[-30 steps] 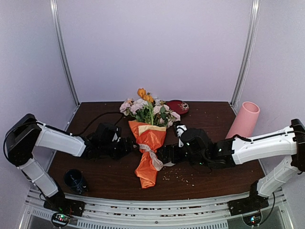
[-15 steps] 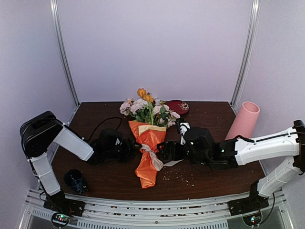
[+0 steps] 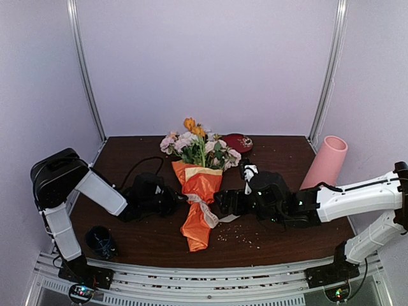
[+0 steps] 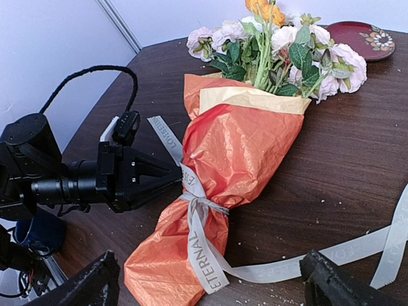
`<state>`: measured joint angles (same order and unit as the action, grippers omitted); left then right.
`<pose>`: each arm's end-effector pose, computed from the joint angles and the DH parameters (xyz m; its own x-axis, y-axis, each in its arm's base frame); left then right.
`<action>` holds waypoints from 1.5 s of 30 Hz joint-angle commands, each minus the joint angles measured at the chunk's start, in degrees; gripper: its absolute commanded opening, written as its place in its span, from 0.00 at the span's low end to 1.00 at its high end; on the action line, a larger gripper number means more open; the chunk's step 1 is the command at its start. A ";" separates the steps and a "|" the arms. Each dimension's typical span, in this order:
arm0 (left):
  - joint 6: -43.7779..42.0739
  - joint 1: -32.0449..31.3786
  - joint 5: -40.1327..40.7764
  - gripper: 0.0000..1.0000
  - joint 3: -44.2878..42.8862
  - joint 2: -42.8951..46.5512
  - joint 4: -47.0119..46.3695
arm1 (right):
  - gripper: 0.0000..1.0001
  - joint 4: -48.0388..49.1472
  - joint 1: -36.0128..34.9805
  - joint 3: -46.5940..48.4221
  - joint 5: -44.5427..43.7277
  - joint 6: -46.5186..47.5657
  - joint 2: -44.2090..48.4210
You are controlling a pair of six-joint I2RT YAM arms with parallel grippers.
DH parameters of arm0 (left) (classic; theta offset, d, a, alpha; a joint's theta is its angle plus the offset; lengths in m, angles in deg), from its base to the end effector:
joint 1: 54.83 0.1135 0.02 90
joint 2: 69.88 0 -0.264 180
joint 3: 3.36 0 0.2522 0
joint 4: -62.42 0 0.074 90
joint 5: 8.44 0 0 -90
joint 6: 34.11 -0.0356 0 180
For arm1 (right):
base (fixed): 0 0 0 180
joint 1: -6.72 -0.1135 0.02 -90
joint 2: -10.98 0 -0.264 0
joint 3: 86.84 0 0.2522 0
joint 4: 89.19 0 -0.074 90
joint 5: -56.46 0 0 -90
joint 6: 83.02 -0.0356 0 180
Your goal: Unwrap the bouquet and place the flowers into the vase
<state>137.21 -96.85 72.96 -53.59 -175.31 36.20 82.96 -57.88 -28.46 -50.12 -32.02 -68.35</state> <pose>0.2414 -0.2247 0.1080 -0.8047 -0.5906 -0.0604 -0.2413 0.4182 -0.8757 0.1385 0.2679 0.2307 -0.6379 0.0627 -0.7675 -0.4594 0.7689 0.4446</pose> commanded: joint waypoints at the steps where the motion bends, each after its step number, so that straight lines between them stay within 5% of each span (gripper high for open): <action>1: -1.54 0.34 1.57 0.18 -0.21 1.92 -2.55 | 1.00 1.04 -0.22 -1.15 -1.38 -0.30 0.90; 5: -2.45 0.36 1.66 0.00 -0.62 2.75 -2.49 | 1.00 1.47 -0.22 -0.99 -1.01 -0.44 0.32; 24: -18.75 -0.27 10.00 0.00 -5.29 16.24 21.77 | 1.00 3.15 0.31 -0.35 1.34 -0.38 -3.81; 29: -22.58 -2.91 10.70 0.26 -5.36 16.75 22.79 | 0.97 1.84 2.69 5.74 7.60 2.23 -10.01; 38: -24.06 -5.20 14.32 0.22 2.49 24.42 22.63 | 0.56 -7.77 8.44 23.33 12.63 10.71 -24.25; 45: -24.69 -5.31 16.28 0.17 8.58 30.29 23.38 | 0.44 -13.91 9.18 32.31 14.73 13.42 -32.33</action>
<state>114.06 -101.87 87.01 -47.30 -147.85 60.24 74.37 -48.39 0.70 -37.46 -21.20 -97.72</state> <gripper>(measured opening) 0.182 0.462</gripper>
